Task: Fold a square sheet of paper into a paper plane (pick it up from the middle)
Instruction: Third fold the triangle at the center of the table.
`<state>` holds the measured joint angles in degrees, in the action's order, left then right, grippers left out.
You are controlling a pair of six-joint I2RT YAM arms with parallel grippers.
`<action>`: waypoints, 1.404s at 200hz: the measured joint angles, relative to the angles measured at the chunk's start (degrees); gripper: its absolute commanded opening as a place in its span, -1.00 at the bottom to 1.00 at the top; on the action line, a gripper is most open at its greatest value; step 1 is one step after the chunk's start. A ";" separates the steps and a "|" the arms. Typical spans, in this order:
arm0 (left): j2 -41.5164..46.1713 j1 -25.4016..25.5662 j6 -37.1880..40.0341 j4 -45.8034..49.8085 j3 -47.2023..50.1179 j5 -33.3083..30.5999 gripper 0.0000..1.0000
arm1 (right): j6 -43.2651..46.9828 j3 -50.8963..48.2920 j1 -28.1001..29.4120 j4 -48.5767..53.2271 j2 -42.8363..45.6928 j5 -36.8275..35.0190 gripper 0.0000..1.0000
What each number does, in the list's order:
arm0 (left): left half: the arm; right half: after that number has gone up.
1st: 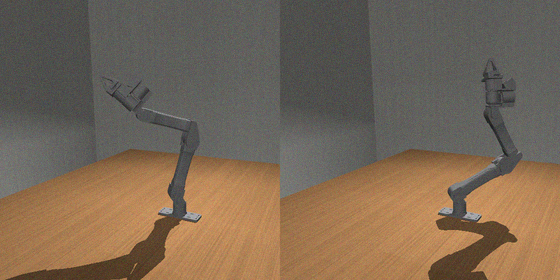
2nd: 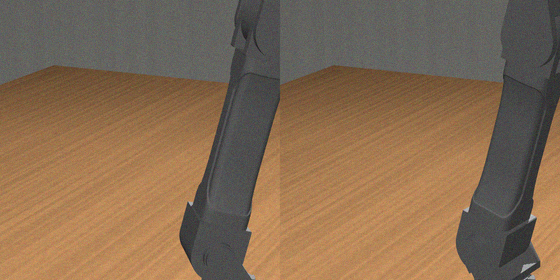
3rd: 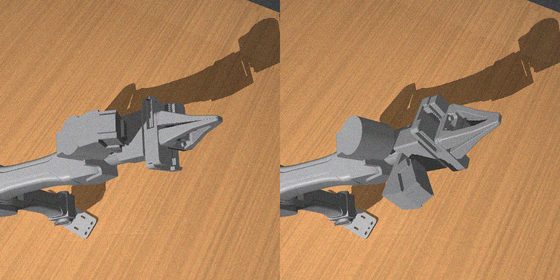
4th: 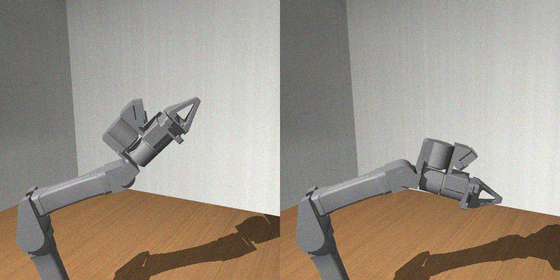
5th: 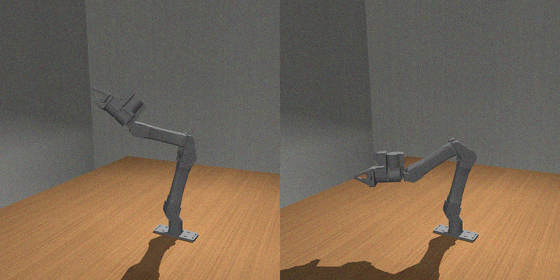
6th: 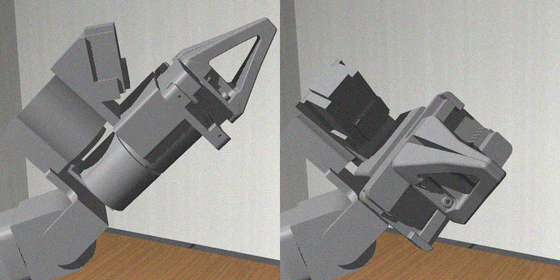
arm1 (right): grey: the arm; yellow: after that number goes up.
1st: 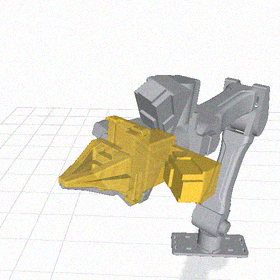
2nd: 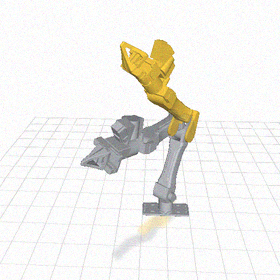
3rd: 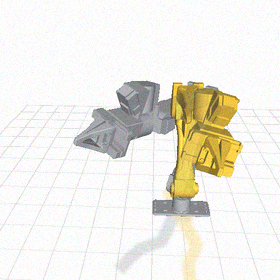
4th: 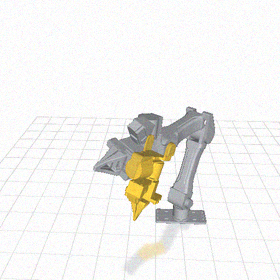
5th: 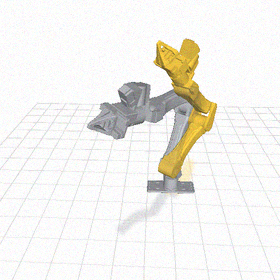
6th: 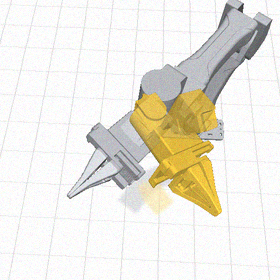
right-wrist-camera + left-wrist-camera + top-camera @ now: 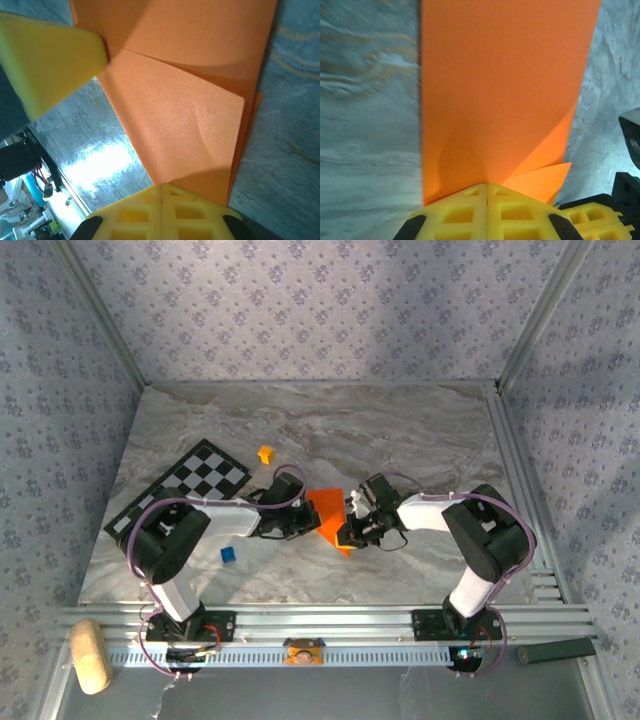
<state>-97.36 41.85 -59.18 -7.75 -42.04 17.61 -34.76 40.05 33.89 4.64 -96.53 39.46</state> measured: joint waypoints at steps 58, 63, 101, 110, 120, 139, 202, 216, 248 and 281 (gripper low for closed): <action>1.51 -4.37 2.45 -1.27 2.36 1.16 -1.00 | 0.00 -0.07 -0.04 -0.46 0.00 -0.09 -1.00; 1.60 -4.72 2.64 -1.20 2.40 1.07 -1.00 | 0.00 -0.07 -0.07 -0.46 0.00 -0.07 -1.00; 2.45 -6.19 3.67 -0.02 2.40 -0.35 -0.97 | -0.02 -0.15 -0.17 -0.50 0.00 0.07 -1.00; 2.91 -6.23 3.63 0.33 2.40 -0.76 -0.96 | -0.02 -0.15 -0.22 -0.50 0.04 0.07 -1.00; 3.89 -6.23 3.63 0.52 2.40 -1.29 -0.95 | -0.02 -0.20 -0.24 -0.42 0.11 0.07 -1.00; 6.40 -5.64 3.61 0.70 2.40 -2.34 -0.94 | -0.02 -0.28 -0.28 -0.42 0.22 0.04 -1.00; 6.60 0.46 2.58 0.02 2.34 -1.73 -0.97 | -0.02 -0.44 -0.28 -0.35 0.44 -0.07 -1.00; 4.92 1.18 2.29 -0.48 2.34 -1.14 -0.98 | -0.02 -0.46 -0.35 -0.28 0.48 -0.07 -1.00; 2.08 1.33 2.16 -0.57 2.27 -1.62 -1.00 | -0.04 -0.48 -0.42 -0.17 0.57 -0.04 -1.00; 1.42 1.29 2.19 -0.37 1.53 -1.95 -1.00 | -0.22 -0.52 -0.44 0.31 1.29 -0.72 -1.00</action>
<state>-95.94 43.13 -56.99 -8.12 -40.51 15.66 -34.98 39.53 33.45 4.95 -95.24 38.74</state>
